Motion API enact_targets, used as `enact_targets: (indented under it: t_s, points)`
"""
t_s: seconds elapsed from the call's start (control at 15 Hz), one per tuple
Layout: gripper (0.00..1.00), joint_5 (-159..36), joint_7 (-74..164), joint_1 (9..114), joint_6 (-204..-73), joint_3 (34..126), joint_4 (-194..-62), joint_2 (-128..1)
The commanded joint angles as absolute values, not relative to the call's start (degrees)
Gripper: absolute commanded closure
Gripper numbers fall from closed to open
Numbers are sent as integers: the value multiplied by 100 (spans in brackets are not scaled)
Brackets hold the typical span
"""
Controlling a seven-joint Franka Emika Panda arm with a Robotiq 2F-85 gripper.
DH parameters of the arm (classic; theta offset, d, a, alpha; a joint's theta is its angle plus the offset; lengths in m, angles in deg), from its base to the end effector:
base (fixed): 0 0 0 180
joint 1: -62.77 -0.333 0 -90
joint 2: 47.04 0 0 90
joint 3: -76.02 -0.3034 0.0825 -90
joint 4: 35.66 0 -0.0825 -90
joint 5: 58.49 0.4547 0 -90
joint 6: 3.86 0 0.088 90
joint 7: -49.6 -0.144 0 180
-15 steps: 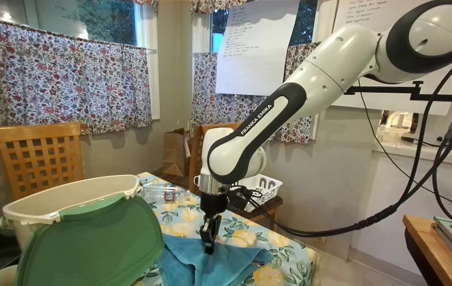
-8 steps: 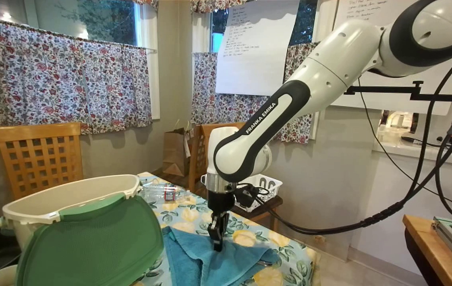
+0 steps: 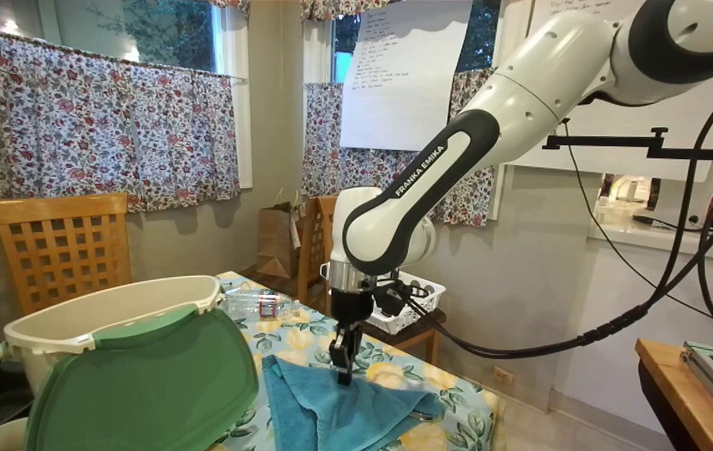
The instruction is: Use the blue towel to wrap the fork
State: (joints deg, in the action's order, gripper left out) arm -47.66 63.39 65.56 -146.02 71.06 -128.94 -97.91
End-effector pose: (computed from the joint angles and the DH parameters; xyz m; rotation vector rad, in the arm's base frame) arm 0.7043 0.0305 -0.0042 -2.9546 -0.1422 0.0244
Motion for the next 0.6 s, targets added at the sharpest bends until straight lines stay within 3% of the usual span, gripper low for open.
enact_targets:
  t_s: [0.0,0.53]
  points:
    - [60,-4905,6194,6578,-15054,7075,-13387,-9305]
    - [4,-5179,6180,6590,-16059,7257,-13188,-9468]
